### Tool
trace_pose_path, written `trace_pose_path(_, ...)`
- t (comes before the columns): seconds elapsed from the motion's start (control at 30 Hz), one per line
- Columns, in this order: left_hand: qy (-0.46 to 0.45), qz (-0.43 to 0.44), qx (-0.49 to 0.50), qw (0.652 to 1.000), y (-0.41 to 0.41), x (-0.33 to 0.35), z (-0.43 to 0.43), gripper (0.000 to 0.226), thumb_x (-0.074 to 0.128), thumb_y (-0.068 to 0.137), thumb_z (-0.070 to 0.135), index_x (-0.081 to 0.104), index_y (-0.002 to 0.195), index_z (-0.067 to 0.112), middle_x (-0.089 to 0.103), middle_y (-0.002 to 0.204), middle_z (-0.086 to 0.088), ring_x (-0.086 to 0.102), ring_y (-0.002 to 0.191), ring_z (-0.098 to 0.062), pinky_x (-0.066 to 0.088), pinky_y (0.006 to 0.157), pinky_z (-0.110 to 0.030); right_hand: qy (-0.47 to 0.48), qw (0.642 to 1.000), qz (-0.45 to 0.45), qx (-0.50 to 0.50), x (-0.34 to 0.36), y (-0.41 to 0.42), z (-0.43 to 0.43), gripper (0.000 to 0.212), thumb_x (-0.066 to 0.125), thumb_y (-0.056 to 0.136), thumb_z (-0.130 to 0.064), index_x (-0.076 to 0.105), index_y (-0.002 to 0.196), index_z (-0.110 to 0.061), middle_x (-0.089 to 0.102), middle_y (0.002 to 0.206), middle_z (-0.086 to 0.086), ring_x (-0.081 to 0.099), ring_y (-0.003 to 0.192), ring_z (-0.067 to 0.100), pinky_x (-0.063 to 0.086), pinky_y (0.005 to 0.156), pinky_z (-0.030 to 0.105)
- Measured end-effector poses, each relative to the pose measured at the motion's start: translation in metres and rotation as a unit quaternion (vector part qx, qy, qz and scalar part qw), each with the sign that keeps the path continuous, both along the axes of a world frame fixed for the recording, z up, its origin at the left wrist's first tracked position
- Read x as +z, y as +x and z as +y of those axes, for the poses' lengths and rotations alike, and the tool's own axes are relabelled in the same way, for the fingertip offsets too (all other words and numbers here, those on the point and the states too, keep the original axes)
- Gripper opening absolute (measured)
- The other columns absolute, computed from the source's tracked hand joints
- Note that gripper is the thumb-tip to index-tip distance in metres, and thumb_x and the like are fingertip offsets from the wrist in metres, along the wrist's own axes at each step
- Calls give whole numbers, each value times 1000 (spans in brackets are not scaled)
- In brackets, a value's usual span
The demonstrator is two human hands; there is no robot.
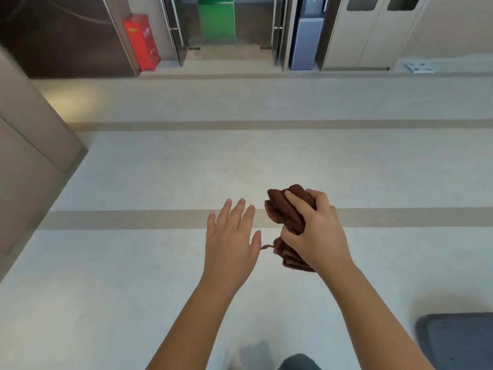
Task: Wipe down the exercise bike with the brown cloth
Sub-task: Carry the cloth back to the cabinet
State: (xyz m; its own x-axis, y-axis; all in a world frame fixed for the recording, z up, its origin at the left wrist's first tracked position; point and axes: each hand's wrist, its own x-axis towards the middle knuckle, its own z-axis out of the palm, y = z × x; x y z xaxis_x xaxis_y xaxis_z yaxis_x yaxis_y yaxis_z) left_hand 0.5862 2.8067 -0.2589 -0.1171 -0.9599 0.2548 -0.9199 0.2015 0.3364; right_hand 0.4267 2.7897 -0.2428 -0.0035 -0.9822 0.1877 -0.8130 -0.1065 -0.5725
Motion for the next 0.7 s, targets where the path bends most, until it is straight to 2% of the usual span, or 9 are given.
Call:
trace_pose_path(0.17, 13, -12, -58, 998, -43, -1, -116, 46, 48, 92, 29, 41, 135, 13, 36, 146, -6, 21, 138, -25, 13, 111, -47, -11, 998, -4, -61, -5, -45, -103, 62, 67, 70, -18, 51, 128, -31, 41, 134, 6, 47, 106, 34, 49, 81, 38)
trace_pose_path(0.33, -1, -14, -96, 995, -121, 6, -264, 44, 52, 91, 26, 45, 132, 11, 42, 142, -8, 27, 135, -28, 17, 109, -50, -9, 993, -8, -121, -14, -120, -231, 62, 66, 71, -17, 50, 129, -31, 39, 136, 6, 44, 107, 34, 45, 82, 39)
trace_pose_path(0.43, 4, -10, -123, 992, -168, 18, -345, 46, 45, 93, 29, 39, 136, 14, 34, 147, -5, 19, 138, -24, 10, 111, -46, 1, 991, 11, -135, -7, -160, -305, 63, 66, 70, -19, 49, 129, -32, 39, 136, 5, 44, 106, 33, 47, 79, 37)
trace_pose_path(0.57, -25, 2, -125, 992, -209, 35, -442, 44, 52, 90, 25, 47, 131, 11, 44, 140, -9, 30, 134, -28, 19, 108, -50, -6, 990, 19, -136, 5, -197, -401, 63, 67, 70, -20, 49, 129, -33, 39, 136, 6, 44, 107, 33, 48, 75, 37)
trace_pose_path(0.7, -3, 1, -114, 993, -226, 33, -529, 45, 48, 92, 29, 42, 134, 14, 39, 144, -6, 24, 137, -25, 15, 110, -47, -3, 991, 15, -132, 4, -218, -485, 63, 66, 70, -19, 49, 128, -34, 39, 136, 5, 44, 107, 32, 49, 76, 38)
